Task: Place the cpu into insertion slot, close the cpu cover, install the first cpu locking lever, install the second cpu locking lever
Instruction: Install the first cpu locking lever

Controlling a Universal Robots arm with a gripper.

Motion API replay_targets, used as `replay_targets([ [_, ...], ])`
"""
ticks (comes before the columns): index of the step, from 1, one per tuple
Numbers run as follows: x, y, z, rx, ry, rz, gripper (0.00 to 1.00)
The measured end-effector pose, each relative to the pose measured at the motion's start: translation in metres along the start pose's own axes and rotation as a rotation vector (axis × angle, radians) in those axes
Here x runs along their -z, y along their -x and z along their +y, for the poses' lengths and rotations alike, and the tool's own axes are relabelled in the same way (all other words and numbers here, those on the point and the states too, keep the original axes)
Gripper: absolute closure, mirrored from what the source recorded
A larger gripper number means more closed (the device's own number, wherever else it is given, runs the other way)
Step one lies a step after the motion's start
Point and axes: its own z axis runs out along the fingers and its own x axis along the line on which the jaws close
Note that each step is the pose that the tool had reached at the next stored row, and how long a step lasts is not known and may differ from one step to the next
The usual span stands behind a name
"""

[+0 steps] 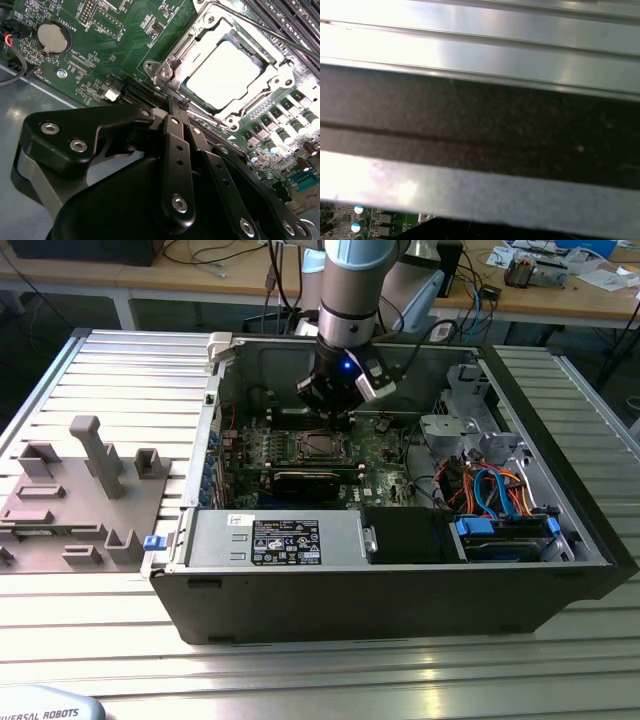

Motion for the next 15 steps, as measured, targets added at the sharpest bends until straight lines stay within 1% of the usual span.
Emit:
replay_targets([
  [4, -0.0008, 0.0004, -0.0011, 0.0, -0.0001, 0.0012, 0.89],
  [10, -0.0028, 0.0038, -0.0017, 0.0, 0.0004, 0.0052, 0.89],
  [15, -0.0048, 0.0051, -0.0022, 0.0, 0.0004, 0.0071, 0.89],
])
